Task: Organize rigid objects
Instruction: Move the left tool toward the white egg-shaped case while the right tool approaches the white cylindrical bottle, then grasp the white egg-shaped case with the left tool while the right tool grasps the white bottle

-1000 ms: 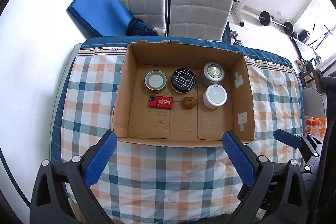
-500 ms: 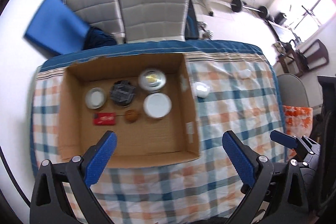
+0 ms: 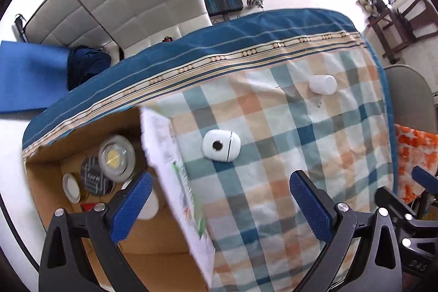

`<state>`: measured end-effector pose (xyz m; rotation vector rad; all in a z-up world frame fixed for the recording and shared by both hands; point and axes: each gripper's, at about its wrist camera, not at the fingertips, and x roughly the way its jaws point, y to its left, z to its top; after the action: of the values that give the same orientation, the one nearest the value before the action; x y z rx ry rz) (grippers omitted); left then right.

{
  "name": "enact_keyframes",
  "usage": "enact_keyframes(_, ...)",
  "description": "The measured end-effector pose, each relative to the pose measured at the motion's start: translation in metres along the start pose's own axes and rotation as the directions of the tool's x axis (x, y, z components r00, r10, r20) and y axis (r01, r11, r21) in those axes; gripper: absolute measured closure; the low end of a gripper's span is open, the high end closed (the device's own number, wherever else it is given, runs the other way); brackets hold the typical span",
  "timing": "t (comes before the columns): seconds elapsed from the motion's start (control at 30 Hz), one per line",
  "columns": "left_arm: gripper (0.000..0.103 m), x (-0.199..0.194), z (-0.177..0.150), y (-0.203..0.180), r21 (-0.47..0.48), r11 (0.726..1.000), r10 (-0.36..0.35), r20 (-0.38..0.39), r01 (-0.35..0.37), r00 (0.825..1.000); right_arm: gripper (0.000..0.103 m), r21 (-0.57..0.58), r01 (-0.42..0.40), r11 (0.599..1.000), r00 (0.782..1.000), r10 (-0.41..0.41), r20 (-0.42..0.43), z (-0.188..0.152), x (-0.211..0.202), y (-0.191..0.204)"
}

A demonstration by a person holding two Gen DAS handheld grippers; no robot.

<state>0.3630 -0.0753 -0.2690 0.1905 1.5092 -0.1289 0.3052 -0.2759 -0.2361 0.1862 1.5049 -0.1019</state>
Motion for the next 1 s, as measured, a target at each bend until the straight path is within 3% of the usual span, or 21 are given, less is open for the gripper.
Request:
enact_keyframes(0.17,0.027,0.05,0.024,-0.017,0.025,1.0,0.0,-0.069,0.002,0.998,0.004,0.024,-0.031,0.999,0.999,0.032,-0.031,0.02,0.032,-0.021)
enact_keyframes(0.4,0.027,0.105,0.039,-0.012,-0.062,0.998,-0.03,-0.173,0.02,0.984,0.005,0.087,-0.148,0.985,0.988,0.152,-0.037,0.057,0.076,-0.029)
enact_keyframes(0.53,0.027,0.12,0.044,-0.001,-0.144,0.988,-0.082,-0.199,0.054,0.977,0.019,0.085,-0.187,0.979,0.981,0.191,-0.039,0.085,0.1,-0.02)
enact_keyframes(0.73,0.027,0.127,0.05,0.014,-0.194,0.98,-0.08,-0.21,0.039,0.974,0.035,0.056,-0.198,0.978,0.977,0.202,-0.062,0.116,0.129,0.0)
enact_keyframes(0.8,0.027,0.127,0.053,0.016,-0.199,0.979,-0.089,-0.212,0.046,0.973,0.045,0.043,-0.197,0.979,0.977,0.2,-0.079,0.122,0.137,0.007)
enact_keyframes(0.87,0.027,0.127,0.053,0.019,-0.2,0.978,-0.093,-0.214,0.05,0.972,0.069,0.026,-0.175,0.984,0.979,0.177,-0.099,0.126,0.147,0.014)
enact_keyframes(1.0,0.027,0.126,0.052,0.022,-0.195,0.979,-0.1,-0.225,0.055,0.969,0.069,-0.002,-0.162,0.987,0.981,0.161,-0.111,0.128,0.154,0.02)
